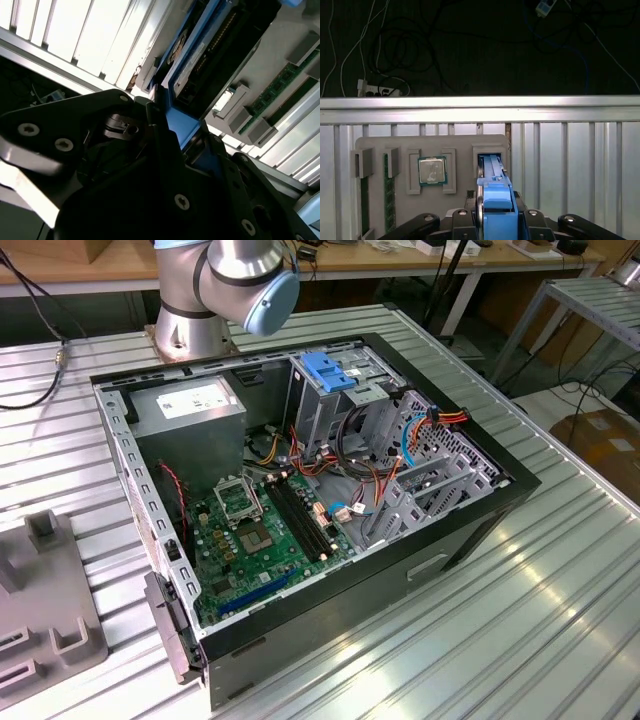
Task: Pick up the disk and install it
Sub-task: 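Pick up the disk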
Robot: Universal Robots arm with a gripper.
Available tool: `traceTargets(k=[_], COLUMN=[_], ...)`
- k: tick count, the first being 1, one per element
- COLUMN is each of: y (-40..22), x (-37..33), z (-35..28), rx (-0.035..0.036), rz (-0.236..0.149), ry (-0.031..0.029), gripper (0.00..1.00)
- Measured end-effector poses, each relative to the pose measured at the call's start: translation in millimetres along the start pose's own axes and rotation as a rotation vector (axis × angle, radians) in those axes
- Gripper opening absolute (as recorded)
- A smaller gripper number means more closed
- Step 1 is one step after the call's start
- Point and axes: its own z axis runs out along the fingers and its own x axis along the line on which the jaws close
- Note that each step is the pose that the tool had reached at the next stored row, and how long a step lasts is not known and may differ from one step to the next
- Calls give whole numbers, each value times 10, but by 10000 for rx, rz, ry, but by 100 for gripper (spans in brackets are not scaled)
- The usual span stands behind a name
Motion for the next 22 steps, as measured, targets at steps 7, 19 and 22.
traceTargets(k=[7, 19, 22], y=[-1, -1, -1], x=[0, 0, 0], z=[10, 11, 11], rx=[4, 3, 4], rz=[-1, 230, 112], ry=[-1, 0, -1], gripper=[37, 37, 37])
